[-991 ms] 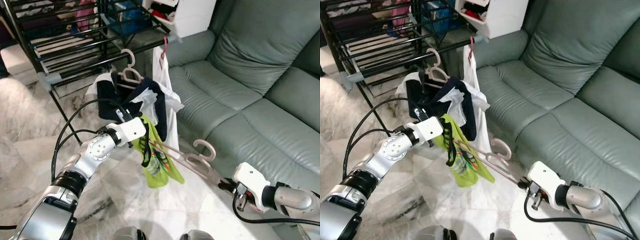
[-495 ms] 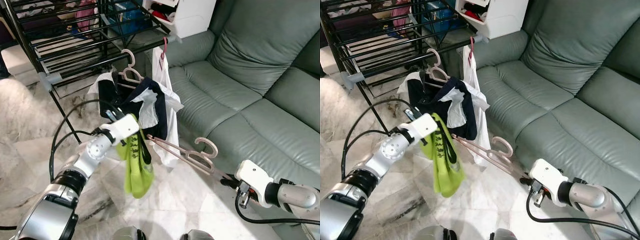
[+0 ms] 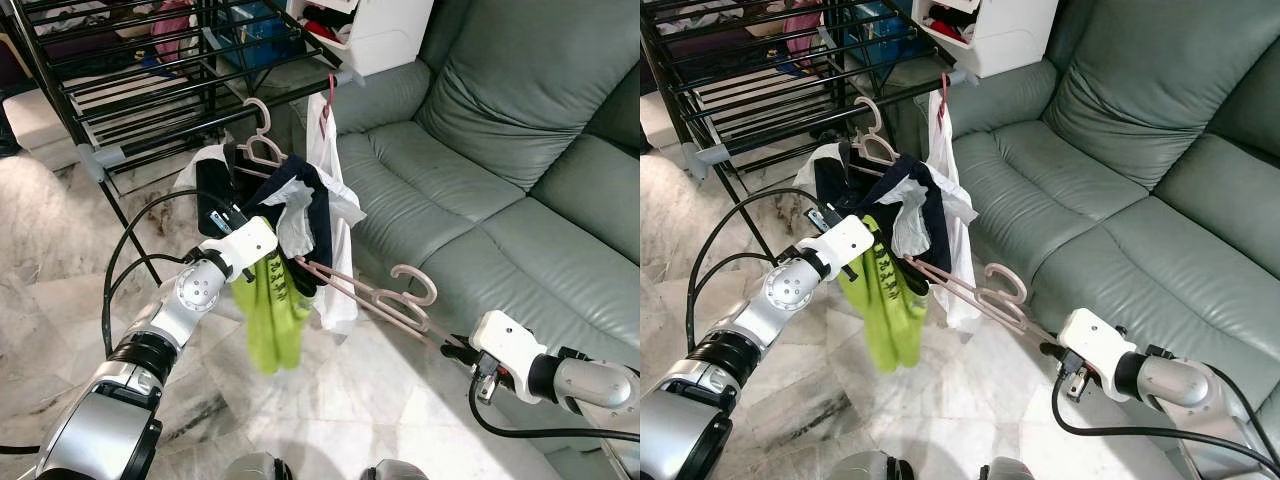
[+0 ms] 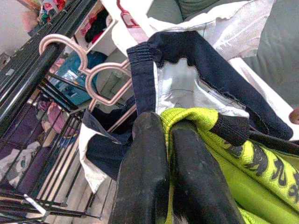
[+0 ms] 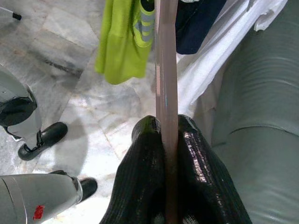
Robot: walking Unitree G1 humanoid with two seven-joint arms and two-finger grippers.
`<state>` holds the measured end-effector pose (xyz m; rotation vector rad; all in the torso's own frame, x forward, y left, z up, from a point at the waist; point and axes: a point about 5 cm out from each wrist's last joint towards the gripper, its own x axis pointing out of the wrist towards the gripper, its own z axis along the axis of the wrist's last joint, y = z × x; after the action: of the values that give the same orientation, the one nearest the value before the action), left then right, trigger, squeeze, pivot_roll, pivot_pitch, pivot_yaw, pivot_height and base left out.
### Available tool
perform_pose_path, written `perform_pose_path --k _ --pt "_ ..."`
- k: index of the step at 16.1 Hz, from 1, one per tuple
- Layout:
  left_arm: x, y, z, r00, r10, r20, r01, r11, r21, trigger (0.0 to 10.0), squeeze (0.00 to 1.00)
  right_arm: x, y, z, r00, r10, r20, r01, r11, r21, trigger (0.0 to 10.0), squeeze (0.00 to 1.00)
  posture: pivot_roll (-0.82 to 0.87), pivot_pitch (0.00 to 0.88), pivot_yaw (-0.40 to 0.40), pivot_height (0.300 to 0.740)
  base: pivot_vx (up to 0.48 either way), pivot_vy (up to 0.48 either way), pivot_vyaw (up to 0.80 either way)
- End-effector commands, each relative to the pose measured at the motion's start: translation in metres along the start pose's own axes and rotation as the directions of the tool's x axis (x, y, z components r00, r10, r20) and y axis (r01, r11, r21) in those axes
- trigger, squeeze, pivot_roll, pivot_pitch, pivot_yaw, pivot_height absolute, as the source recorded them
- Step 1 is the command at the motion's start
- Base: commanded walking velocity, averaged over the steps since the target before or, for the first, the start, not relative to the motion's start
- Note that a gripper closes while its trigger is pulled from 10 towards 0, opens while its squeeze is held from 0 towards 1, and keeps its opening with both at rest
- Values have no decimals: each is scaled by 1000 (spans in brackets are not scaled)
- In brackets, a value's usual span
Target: Hang hanger
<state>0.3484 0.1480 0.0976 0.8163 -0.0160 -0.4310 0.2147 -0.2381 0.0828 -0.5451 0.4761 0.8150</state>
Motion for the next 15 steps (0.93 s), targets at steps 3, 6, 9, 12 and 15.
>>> perform_pose_path --k 3,6,9,12,15 --pt "5 16 17 996 36 80 -38 999 22 10000 0 2 -16 9 993 -93 66 95 995 -32 10000 0 -78 0 22 740 0 0 0" --pt "5 29 20 992 81 99 -84 996 23 10000 0 7 -18 6 990 -117 75 120 992 -36 10000 0 -75 0 17 740 0 0 0" --pt "6 41 27 985 124 118 -126 992 16 10000 0 19 -16 3 992 -100 82 101 995 -13 10000 0 -67 0 15 740 0 0 0" --pt "4 45 23 984 143 109 -147 989 28 10000 0 19 -9 8 993 -26 116 24 1000 14 10000 0 -58 0 15 740 0 0 0" --pt "4 47 25 983 147 112 -152 988 28 10000 0 19 -5 9 992 21 123 -26 999 38 10000 0 -57 0 17 740 0 0 0"
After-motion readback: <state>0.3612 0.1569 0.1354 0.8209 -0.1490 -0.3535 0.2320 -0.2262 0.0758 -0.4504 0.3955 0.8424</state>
